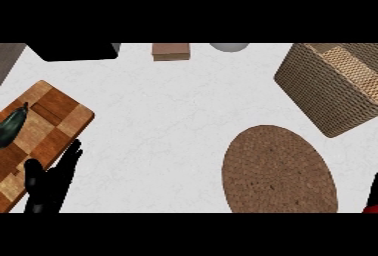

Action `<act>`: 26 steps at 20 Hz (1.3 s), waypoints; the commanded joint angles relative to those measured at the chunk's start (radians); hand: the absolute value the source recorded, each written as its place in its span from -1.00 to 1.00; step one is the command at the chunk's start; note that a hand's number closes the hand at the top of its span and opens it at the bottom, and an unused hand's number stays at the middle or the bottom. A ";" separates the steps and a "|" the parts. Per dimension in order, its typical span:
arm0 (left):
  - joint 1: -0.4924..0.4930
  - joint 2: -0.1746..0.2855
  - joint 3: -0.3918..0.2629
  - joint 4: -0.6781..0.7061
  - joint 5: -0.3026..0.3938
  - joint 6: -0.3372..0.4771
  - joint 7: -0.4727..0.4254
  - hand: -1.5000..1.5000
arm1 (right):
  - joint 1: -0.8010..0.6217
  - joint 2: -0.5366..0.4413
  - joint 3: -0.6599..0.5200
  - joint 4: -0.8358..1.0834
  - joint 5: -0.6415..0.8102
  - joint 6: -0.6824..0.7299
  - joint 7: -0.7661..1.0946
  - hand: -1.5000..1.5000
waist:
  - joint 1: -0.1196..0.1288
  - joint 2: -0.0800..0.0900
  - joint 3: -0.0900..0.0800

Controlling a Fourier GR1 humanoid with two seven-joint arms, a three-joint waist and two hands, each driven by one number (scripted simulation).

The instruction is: Pick the tomato from the placemat and place it in the basket

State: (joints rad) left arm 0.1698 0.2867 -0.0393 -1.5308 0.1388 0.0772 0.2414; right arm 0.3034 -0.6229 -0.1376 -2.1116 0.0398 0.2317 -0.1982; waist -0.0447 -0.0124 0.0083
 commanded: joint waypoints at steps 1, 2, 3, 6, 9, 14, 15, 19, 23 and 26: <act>0.008 -0.010 -0.013 0.092 -0.001 -0.018 0.017 0.00 | -0.080 -0.081 -0.231 -0.036 -0.241 0.048 0.154 1.00 | 0.011 0.012 -0.013; 0.033 -0.028 -0.043 0.048 -0.024 -0.002 0.013 0.00 | -0.116 -0.118 -0.283 -0.009 -0.291 0.056 0.207 1.00 | 0.027 0.011 -0.012; 0.015 -0.026 -0.019 0.072 -0.004 -0.005 0.024 0.00 | -0.113 -0.148 -0.314 -0.032 -0.342 0.074 0.259 1.00 | 0.017 0.010 -0.013; -0.008 -0.028 -0.033 0.070 -0.016 -0.006 0.047 0.00 | -0.226 -0.238 -0.412 0.089 -0.465 0.067 0.374 1.00 | 0.038 0.013 -0.012; 0.011 -0.033 -0.032 0.095 -0.013 -0.028 0.001 0.00 | -0.335 -0.336 -0.442 0.232 -0.541 0.076 0.453 1.00 | 0.060 0.017 -0.011; -0.049 -0.054 -0.054 0.132 -0.037 -0.033 0.001 0.00 | -0.518 -0.475 -0.376 0.433 -0.553 0.093 0.509 1.00 | 0.077 0.023 -0.010; -0.031 -0.040 -0.035 0.170 -0.027 -0.056 -0.040 0.00 | -0.526 -0.470 -0.363 0.462 -0.542 0.098 0.493 1.00 | 0.079 0.023 -0.010; -0.103 -0.043 -0.040 0.095 -0.043 -0.014 0.091 0.00 | -0.649 -0.507 -0.268 0.634 -0.430 0.114 0.408 1.00 | 0.088 0.025 -0.008; -0.067 -0.033 -0.024 0.112 -0.020 -0.058 0.044 0.00 | -0.751 -0.486 -0.184 0.776 -0.357 0.124 0.328 1.00 | 0.097 0.026 -0.009; -0.020 -0.063 -0.048 0.121 -0.051 -0.046 -0.022 0.00 | -0.811 -0.427 -0.121 0.826 -0.310 0.098 0.303 1.00 | 0.095 0.024 -0.009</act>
State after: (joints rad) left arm 0.0856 0.2482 -0.0692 -1.4859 0.0878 0.0466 0.2319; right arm -0.4140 -1.0810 -0.3286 -1.3834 -0.3234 0.3435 0.1394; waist 0.0474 0.0031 0.0087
